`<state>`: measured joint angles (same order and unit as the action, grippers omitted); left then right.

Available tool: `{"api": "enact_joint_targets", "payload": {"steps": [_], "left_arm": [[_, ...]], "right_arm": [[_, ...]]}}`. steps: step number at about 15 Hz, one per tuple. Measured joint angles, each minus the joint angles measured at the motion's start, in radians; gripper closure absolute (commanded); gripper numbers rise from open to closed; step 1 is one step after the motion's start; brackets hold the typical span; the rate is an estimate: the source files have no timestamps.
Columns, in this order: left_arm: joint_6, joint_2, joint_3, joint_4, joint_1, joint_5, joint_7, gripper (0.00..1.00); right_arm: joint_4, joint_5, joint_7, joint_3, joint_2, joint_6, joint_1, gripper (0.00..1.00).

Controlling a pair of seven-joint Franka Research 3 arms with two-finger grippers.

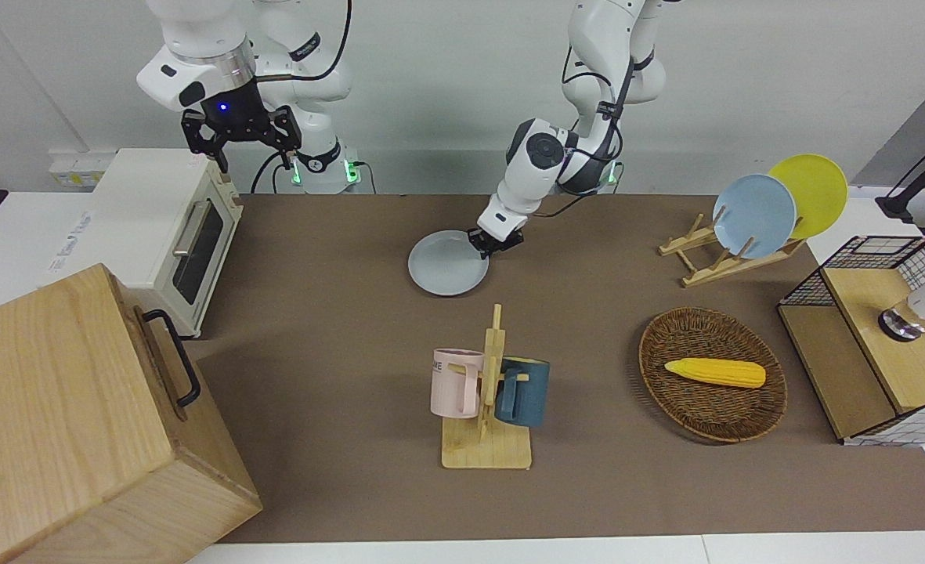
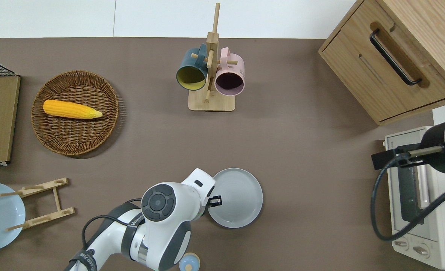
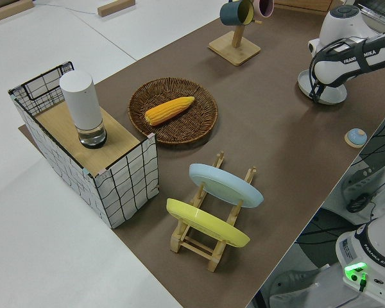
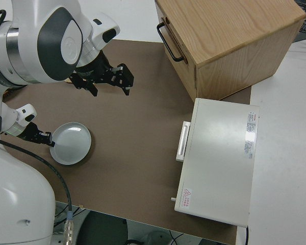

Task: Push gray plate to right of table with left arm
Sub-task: 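Push the gray plate with the left gripper across the table away from the left arm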

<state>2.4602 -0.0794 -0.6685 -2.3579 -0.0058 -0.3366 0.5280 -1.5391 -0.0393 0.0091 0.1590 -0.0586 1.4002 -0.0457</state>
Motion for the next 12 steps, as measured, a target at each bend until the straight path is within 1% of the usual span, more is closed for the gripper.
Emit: {"api": "enact_joint_targets", "payload": {"steps": [5, 9, 12], "left_arm": [[0.13, -0.083, -0.003, 0.037, -0.097, 0.0, 0.137, 1.0], [0.202, -0.139, -0.003, 0.063, -0.14, 0.0, 0.191, 1.0], [0.305, -0.194, -0.003, 0.082, -0.185, 0.0, 0.24, 1.0]], "right_arm": [[0.0, 0.0, 0.0, 0.0, 0.0, 0.0, 0.0, 0.005], [0.0, 0.0, 0.0, 0.0, 0.0, 0.0, 0.0, 0.005], [0.0, 0.0, 0.0, 0.0, 0.0, 0.0, 0.0, 0.005]]}}
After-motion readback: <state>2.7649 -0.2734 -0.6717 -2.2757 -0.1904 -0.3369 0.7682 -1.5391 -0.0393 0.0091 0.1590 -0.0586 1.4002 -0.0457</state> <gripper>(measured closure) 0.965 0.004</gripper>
